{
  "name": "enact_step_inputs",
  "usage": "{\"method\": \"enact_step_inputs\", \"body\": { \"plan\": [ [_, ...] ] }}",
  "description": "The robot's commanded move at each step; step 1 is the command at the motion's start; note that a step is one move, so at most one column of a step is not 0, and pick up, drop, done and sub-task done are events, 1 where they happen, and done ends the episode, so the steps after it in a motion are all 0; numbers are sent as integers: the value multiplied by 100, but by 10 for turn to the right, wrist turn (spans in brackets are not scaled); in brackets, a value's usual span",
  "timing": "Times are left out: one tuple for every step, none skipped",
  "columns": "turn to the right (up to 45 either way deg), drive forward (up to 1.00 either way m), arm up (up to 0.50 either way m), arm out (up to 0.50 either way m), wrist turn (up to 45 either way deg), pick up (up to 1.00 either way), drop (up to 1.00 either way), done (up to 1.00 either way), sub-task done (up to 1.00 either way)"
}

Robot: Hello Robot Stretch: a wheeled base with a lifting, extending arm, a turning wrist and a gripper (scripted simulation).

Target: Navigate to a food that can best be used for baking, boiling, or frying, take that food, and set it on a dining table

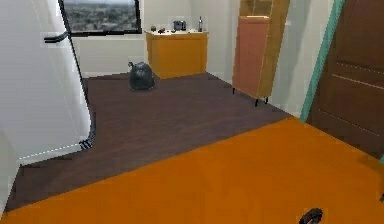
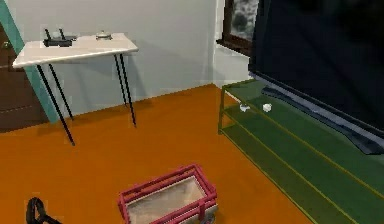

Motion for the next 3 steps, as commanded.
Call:
{"method": "enact_step_inputs", "body": {
  "plan": [
    [-30, 0, 0, 0, 0, 0, 0, 0, 0],
    [0, 95, 0, 0, 0, 0, 0, 0, 0],
    [0, 100, 0, 0, 0, 0, 0, 0, 0]
  ]
}}
